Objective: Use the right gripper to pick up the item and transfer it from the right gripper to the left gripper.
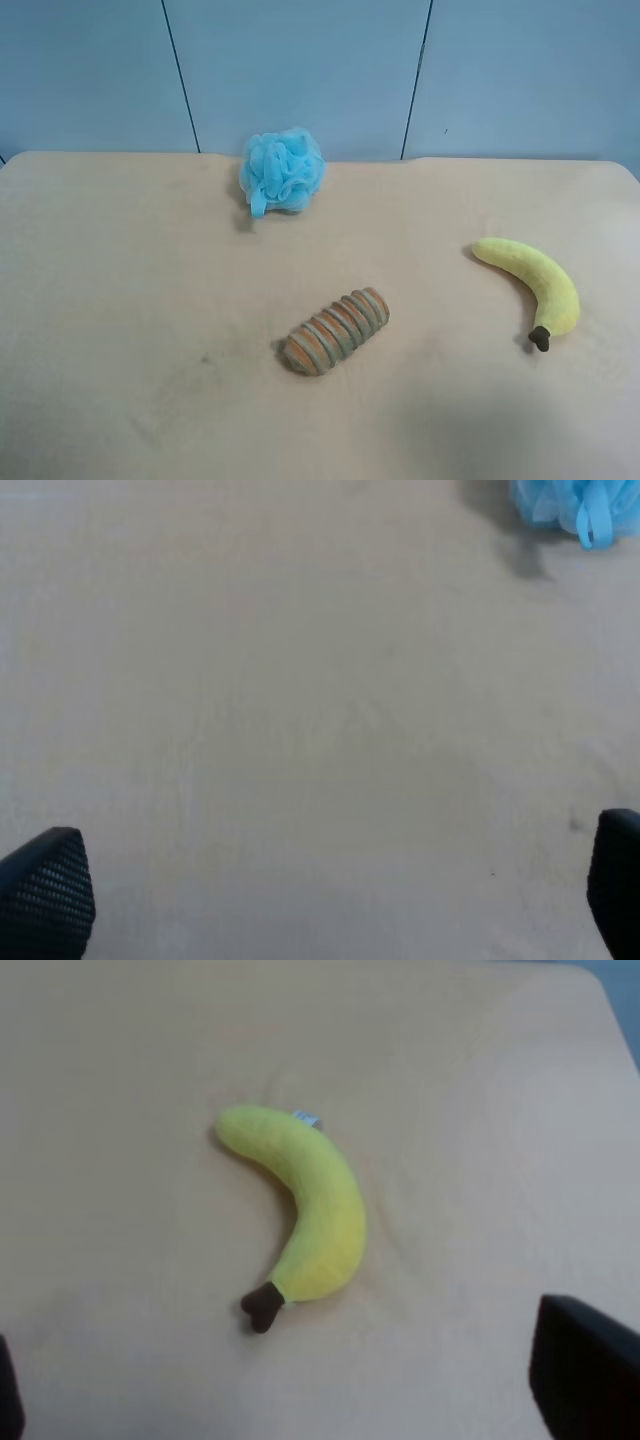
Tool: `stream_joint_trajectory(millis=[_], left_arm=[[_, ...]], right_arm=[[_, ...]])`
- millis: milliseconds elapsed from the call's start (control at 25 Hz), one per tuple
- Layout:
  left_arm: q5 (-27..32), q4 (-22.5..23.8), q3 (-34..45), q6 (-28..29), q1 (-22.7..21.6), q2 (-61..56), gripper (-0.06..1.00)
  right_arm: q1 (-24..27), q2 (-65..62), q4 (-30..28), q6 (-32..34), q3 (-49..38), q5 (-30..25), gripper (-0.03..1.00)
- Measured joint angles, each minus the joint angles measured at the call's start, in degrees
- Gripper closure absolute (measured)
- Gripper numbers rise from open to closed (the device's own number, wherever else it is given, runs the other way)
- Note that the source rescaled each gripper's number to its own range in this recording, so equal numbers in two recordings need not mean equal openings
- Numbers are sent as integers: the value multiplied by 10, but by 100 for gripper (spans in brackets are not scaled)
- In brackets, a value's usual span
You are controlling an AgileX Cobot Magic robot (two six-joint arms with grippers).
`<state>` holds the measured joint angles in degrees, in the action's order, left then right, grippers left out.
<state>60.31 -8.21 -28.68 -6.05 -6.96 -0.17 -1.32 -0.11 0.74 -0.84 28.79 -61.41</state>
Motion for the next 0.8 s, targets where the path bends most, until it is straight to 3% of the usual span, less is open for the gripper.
stream_joint_trajectory(millis=[800], left_arm=[[0,0,0,0,0,0,-6]], right_arm=[[0,0,0,0,0,0,-3]])
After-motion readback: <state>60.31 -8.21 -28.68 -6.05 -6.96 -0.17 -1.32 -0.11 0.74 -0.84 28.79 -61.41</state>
